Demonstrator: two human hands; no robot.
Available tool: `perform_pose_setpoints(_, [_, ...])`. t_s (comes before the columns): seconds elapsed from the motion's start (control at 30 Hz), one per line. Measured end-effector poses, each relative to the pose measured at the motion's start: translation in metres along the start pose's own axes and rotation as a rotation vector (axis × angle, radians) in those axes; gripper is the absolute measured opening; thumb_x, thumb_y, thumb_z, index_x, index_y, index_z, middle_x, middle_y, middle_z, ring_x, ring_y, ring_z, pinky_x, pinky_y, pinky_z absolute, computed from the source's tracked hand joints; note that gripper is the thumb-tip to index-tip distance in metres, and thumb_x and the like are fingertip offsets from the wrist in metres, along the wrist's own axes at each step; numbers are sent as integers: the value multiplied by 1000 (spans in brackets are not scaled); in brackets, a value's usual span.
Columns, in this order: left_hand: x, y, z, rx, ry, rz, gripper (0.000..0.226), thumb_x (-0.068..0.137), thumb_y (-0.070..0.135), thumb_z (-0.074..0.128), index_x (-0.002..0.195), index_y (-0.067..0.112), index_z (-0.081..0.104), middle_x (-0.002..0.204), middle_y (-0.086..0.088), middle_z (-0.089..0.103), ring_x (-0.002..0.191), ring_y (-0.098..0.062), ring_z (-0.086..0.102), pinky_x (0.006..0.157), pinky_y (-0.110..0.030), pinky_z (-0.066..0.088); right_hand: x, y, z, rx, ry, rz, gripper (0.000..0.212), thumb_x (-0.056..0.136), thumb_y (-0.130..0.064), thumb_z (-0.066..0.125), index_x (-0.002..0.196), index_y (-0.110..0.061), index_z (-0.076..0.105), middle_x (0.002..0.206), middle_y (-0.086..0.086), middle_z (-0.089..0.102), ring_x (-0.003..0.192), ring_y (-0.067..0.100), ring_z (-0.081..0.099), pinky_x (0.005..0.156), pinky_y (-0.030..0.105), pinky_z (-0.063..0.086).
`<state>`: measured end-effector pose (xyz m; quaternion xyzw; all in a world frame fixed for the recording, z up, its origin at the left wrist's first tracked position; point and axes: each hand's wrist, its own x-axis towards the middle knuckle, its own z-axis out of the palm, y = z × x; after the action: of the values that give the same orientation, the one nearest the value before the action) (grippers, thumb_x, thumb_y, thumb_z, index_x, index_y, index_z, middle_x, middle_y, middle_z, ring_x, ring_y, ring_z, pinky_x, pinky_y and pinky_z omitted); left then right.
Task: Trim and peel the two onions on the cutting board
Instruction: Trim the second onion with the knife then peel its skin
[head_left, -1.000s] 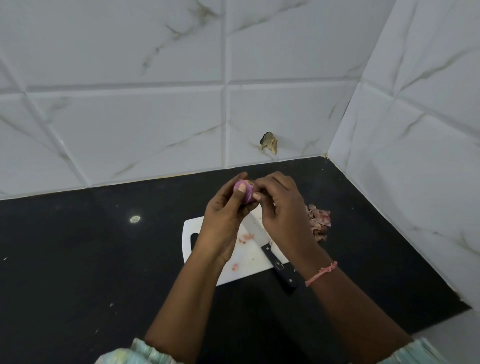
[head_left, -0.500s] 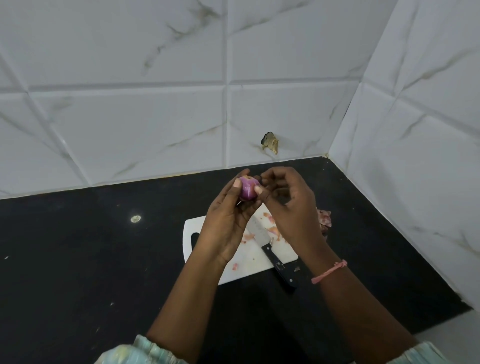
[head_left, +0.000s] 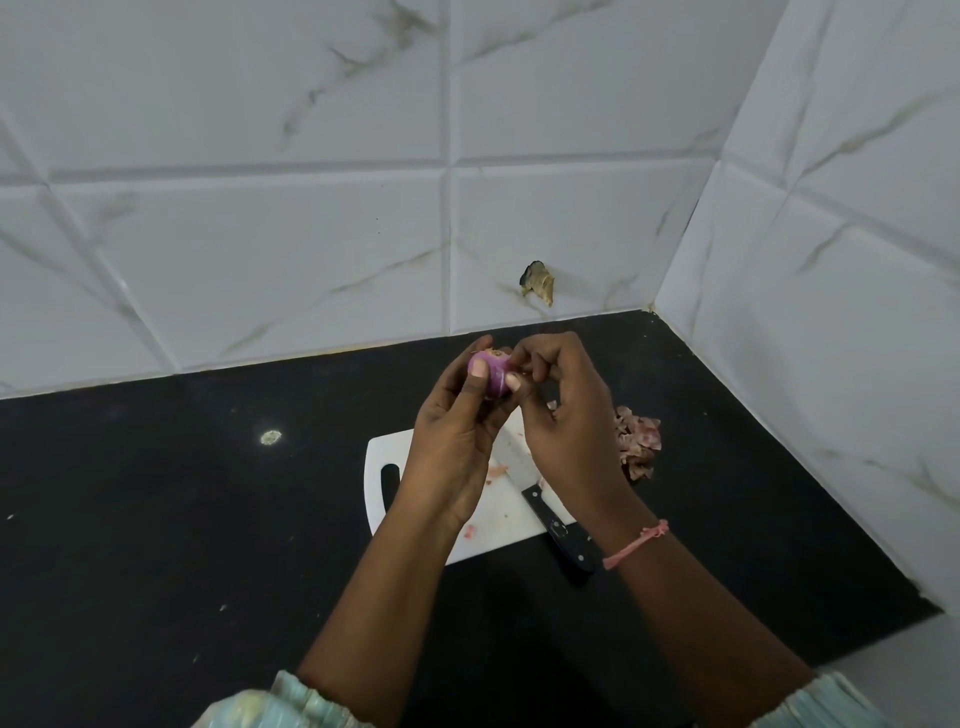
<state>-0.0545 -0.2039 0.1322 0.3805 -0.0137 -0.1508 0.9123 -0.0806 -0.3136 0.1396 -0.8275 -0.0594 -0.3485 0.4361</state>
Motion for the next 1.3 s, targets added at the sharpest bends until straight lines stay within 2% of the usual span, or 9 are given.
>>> perform_pose_setpoints(0.13, [1,-2,-1,-15,10,2,23,101,14,52,119,10,66,113,-14,71,103,-20,71,87,-29,59,-2,4,3,-4,48,3,16,86,6,65,94,-5,58,88,-3,56,81,7,52,72,19,48])
perform_pose_setpoints(0.23, [2,-4,-3,-17,14,-1,25,100,15,53,120,10,66,118,-16,70,105,-21,71,88,-30,59,-1,6,5,20,44,26,17,85,10,62,90,-5,56,85,-2,55,79,10,52,71,22,48])
perform_pose_setpoints(0.37, [2,-3,-3,-27,19,-26,26,101,16,52,122,9,65,114,-15,72,105,-22,71,94,-34,58,0,5,7,14,46,-19,36,84,16,56,86,-19,47,87,0,54,82,17,54,72,26,50])
perform_pose_setpoints(0.5, [3,-2,-4,-33,3,-12,26,103,15,50,124,7,63,120,-17,70,107,-24,71,93,-33,58,1,5,3,106,25,49,22,85,12,61,90,-6,50,90,3,57,86,16,58,76,26,53])
perform_pose_setpoints(0.6, [3,0,-6,7,0,7,27,102,14,51,126,7,63,123,-17,69,109,-24,70,89,-31,59,2,1,0,164,1,106,22,87,6,64,93,-10,49,95,3,61,90,17,62,79,30,56])
perform_pose_setpoints(0.97, [3,-8,-7,111,10,136,44,89,22,61,131,6,58,129,-18,64,114,-25,67,87,-27,57,1,4,4,30,69,105,28,83,9,63,84,-15,49,86,3,60,85,21,61,72,40,55])
perform_pose_setpoints(1.1, [3,-12,-7,149,26,164,47,85,26,64,128,9,59,128,-16,65,113,-24,68,91,-30,57,2,5,9,-51,90,77,34,80,16,55,81,-17,47,85,2,55,83,18,54,69,32,52])
perform_pose_setpoints(1.23, [4,-14,-9,116,66,130,50,83,29,65,129,10,60,129,-17,64,114,-25,67,94,-31,57,5,5,20,-105,38,73,10,85,-5,45,84,-14,50,85,-2,51,82,17,50,67,23,46])
perform_pose_setpoints(1.3, [3,-14,-9,89,94,112,48,83,29,64,127,11,61,128,-16,65,114,-24,67,95,-31,57,7,5,27,-148,-11,68,15,81,-22,35,83,-15,48,84,0,51,81,17,48,67,24,43])
